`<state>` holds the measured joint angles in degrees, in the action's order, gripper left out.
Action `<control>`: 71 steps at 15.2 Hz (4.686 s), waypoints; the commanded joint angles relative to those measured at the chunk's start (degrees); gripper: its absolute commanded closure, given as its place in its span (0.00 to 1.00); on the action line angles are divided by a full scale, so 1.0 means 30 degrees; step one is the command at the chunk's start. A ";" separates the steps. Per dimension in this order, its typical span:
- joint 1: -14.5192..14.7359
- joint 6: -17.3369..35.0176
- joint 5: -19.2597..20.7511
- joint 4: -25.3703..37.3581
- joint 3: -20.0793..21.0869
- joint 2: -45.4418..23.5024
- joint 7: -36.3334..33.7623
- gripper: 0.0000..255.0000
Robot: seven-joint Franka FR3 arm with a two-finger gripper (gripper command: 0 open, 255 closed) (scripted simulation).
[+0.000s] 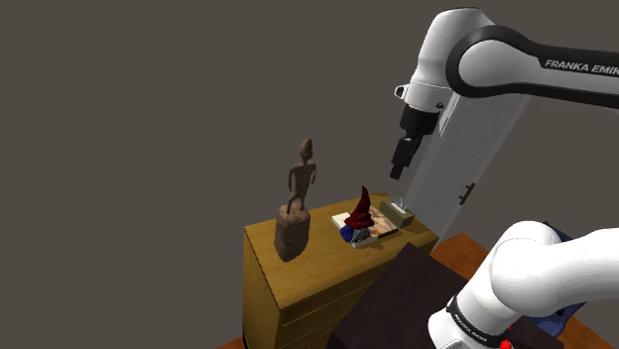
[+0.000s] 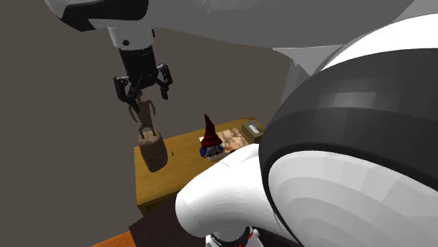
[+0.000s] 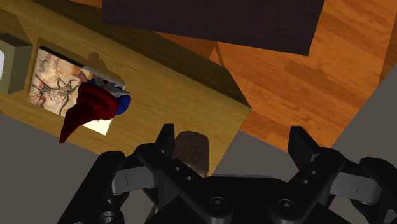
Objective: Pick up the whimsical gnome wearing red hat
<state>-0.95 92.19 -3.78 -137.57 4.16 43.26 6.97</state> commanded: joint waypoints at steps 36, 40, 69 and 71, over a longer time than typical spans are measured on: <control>-0.1290 2.6380 -1.9445 -0.0007 -0.7644 -1.8132 2.4032 0.00; -0.4065 2.6183 -2.4933 0.3192 -0.5592 -2.0919 2.9391 0.00; -0.3793 2.6088 -2.3444 0.2825 -0.5940 -2.0309 2.7982 1.00; -0.3456 2.5966 -2.2231 0.2546 -0.6359 -1.9818 2.6835 1.00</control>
<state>-11.91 170.28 -72.80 -129.62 -14.18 -17.02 89.70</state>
